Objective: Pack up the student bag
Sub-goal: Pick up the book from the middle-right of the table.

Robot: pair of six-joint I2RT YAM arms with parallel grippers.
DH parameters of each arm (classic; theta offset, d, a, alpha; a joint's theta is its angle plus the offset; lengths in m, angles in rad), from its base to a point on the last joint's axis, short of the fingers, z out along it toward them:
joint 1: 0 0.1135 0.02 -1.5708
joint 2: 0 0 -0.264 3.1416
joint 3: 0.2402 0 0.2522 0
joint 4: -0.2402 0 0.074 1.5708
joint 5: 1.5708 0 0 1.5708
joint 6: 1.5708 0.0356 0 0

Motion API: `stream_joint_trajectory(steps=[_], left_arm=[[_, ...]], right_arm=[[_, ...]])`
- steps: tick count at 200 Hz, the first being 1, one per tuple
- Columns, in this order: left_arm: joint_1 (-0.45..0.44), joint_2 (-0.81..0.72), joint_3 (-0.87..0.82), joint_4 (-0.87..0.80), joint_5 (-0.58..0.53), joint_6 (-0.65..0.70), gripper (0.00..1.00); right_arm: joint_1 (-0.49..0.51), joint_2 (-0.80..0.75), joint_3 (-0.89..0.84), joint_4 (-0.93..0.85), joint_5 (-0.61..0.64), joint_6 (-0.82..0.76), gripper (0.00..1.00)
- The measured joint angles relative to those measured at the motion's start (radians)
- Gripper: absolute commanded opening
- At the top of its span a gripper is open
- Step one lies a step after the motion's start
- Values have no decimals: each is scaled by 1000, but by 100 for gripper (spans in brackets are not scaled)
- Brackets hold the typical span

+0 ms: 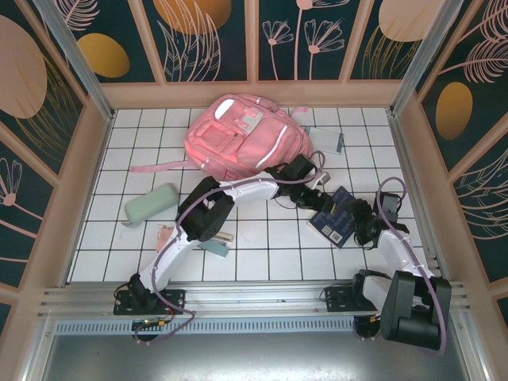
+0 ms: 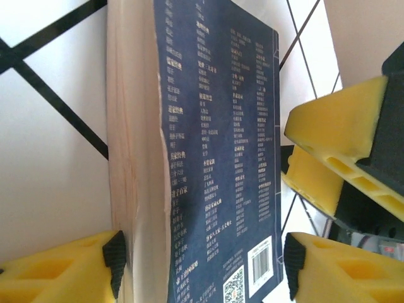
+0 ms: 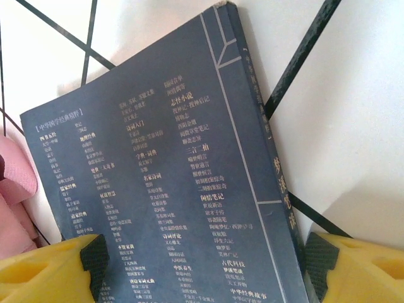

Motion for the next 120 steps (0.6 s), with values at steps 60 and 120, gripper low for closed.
stream_joint_trajectory(steps=[60, 120], left_arm=[[6, 6, 6, 32, 40, -52, 32], [-3, 4, -14, 134, 109, -130, 43]], right_arm=[[-1, -6, -13, 13, -5, -1, 84], [-6, -8, -16, 16, -12, -4, 83]])
